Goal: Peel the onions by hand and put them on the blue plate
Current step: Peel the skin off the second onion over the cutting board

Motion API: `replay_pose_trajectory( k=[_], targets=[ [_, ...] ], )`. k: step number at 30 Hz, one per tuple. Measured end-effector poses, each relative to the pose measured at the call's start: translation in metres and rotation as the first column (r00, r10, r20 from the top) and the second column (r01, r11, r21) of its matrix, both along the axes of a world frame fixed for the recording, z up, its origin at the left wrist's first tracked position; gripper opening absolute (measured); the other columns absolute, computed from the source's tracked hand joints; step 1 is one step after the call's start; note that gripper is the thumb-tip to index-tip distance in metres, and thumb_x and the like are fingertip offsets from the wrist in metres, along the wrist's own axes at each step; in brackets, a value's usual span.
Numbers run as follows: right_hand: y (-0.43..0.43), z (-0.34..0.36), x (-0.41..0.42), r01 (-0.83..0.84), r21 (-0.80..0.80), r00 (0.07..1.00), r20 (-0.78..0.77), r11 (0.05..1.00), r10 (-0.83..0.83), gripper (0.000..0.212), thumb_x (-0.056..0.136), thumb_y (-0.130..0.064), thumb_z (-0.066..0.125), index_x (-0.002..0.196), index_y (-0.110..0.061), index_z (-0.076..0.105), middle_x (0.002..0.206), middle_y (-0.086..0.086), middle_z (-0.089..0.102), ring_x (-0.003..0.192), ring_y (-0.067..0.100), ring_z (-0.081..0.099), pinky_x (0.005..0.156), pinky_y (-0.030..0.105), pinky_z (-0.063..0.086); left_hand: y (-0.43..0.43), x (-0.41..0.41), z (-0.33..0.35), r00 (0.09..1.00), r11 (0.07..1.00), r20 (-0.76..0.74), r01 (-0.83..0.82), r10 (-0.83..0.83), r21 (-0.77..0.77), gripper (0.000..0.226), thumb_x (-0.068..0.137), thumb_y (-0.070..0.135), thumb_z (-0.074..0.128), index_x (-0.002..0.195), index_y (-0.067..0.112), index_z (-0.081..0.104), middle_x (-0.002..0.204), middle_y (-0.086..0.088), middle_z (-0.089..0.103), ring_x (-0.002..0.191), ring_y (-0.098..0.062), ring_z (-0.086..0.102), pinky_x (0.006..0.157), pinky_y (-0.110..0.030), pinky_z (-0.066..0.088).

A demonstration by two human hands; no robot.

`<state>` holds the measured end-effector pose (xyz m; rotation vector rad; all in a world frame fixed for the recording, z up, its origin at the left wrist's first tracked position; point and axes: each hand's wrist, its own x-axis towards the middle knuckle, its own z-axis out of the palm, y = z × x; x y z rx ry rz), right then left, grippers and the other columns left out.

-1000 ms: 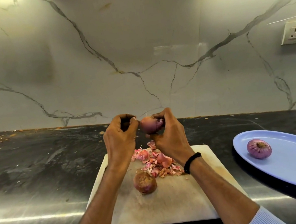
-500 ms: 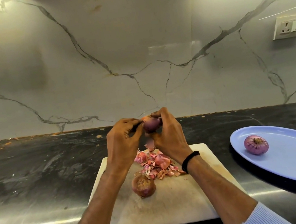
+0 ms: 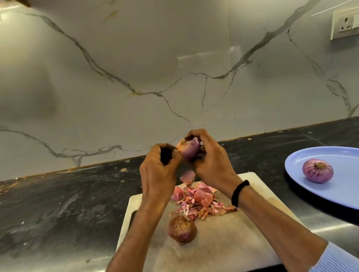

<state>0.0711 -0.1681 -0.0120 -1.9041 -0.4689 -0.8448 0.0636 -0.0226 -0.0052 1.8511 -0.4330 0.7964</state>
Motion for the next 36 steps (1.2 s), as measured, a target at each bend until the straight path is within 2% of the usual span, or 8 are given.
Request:
replay_pose_trajectory(
  k=[5, 9, 13, 24, 28, 32, 34, 36],
  targets=[
    [-0.001, 0.004, -0.002, -0.150, 0.138, 0.972, -0.159, 0.979, 0.172, 0.070, 0.073, 0.013, 0.077, 0.128, -0.022, 0.051, 0.123, -0.002, 0.055, 0.107, 0.015, 0.063, 0.084, 0.026, 0.059, 0.004, -0.002, 0.000, 1.000, 0.998, 0.019, 0.017, -0.018, 0.059, 0.021, 0.093, 0.025, 0.069, 0.113, 0.019, 0.067, 0.107, 0.001, 0.069, 0.097, -0.007, 0.066, 0.086, -0.020, 0.056],
    [-0.003, 0.004, -0.004, -0.159, 0.154, 0.961, -0.202, 0.975, 0.189, 0.078, 0.070, -0.003, 0.088, 0.135, -0.021, 0.049, 0.126, 0.000, 0.056, 0.112, 0.015, 0.062, 0.092, 0.026, 0.056, 0.011, -0.004, 0.003, 0.999, 1.000, 0.040, 0.005, -0.006, 0.029, 0.022, 0.087, 0.027, 0.075, 0.108, 0.019, 0.075, 0.103, 0.002, 0.073, 0.093, -0.004, 0.067, 0.083, -0.019, 0.057],
    [-0.001, 0.004, -0.007, -0.104, 0.061, 0.979, -0.172, 0.993, 0.113, 0.076, 0.072, -0.005, 0.087, 0.136, -0.022, 0.049, 0.122, 0.000, 0.058, 0.105, 0.012, 0.063, 0.086, 0.018, 0.055, 0.013, -0.006, 0.004, 0.997, 1.000, 0.078, -0.002, 0.000, 0.028, 0.021, 0.084, 0.026, 0.077, 0.104, 0.018, 0.079, 0.097, 0.003, 0.075, 0.088, -0.005, 0.069, 0.081, -0.025, 0.059],
    [-0.002, -0.003, -0.001, -0.009, -0.119, 0.995, -0.097, 0.993, -0.003, 0.078, 0.073, -0.006, 0.087, 0.139, -0.019, 0.048, 0.125, 0.005, 0.061, 0.108, 0.017, 0.062, 0.091, 0.022, 0.055, 0.007, -0.007, -0.004, 0.975, 0.984, 0.221, -0.042, 0.003, 0.172, 0.025, 0.085, 0.013, 0.077, 0.108, 0.007, 0.076, 0.098, -0.007, 0.074, 0.082, -0.006, 0.066, 0.077, -0.004, 0.050],
    [-0.003, -0.003, -0.005, -0.006, -0.149, 0.993, -0.118, 0.989, -0.012, 0.078, 0.073, -0.006, 0.086, 0.140, -0.016, 0.048, 0.126, 0.006, 0.062, 0.109, 0.015, 0.062, 0.094, 0.020, 0.053, 0.003, -0.007, -0.008, 0.971, 0.963, 0.241, -0.069, 0.004, 0.262, 0.025, 0.083, 0.012, 0.079, 0.107, 0.005, 0.076, 0.096, -0.011, 0.075, 0.083, -0.017, 0.070, 0.076, -0.013, 0.053],
    [-0.004, -0.004, -0.005, 0.008, -0.163, 0.993, -0.117, 0.987, -0.028, 0.075, 0.074, -0.003, 0.084, 0.140, -0.014, 0.049, 0.126, 0.006, 0.062, 0.105, 0.010, 0.058, 0.086, 0.004, 0.046, 0.001, -0.008, -0.010, 0.965, 0.957, 0.260, -0.092, 0.018, 0.275, 0.024, 0.081, 0.012, 0.080, 0.104, 0.003, 0.077, 0.091, -0.012, 0.075, 0.076, -0.020, 0.070, 0.070, -0.029, 0.061],
    [-0.003, -0.004, -0.006, 0.020, -0.174, 0.993, -0.110, 0.985, -0.040, 0.074, 0.075, -0.002, 0.083, 0.140, -0.014, 0.049, 0.124, 0.005, 0.063, 0.104, 0.009, 0.058, 0.085, 0.003, 0.045, -0.001, -0.009, -0.010, 0.964, 0.958, 0.267, -0.098, 0.023, 0.270, 0.025, 0.081, 0.012, 0.081, 0.103, 0.003, 0.077, 0.089, -0.012, 0.075, 0.074, -0.019, 0.070, 0.068, -0.029, 0.061],
    [-0.002, -0.004, -0.007, 0.028, -0.174, 0.995, -0.089, 0.984, -0.044, 0.072, 0.076, -0.001, 0.082, 0.139, -0.013, 0.049, 0.122, 0.004, 0.063, 0.102, 0.009, 0.058, 0.085, 0.001, 0.044, -0.002, -0.011, -0.011, 0.963, 0.959, 0.267, -0.100, 0.027, 0.265, 0.026, 0.080, 0.012, 0.081, 0.104, 0.002, 0.077, 0.089, -0.011, 0.074, 0.073, -0.017, 0.068, 0.068, -0.023, 0.058]
  ],
)
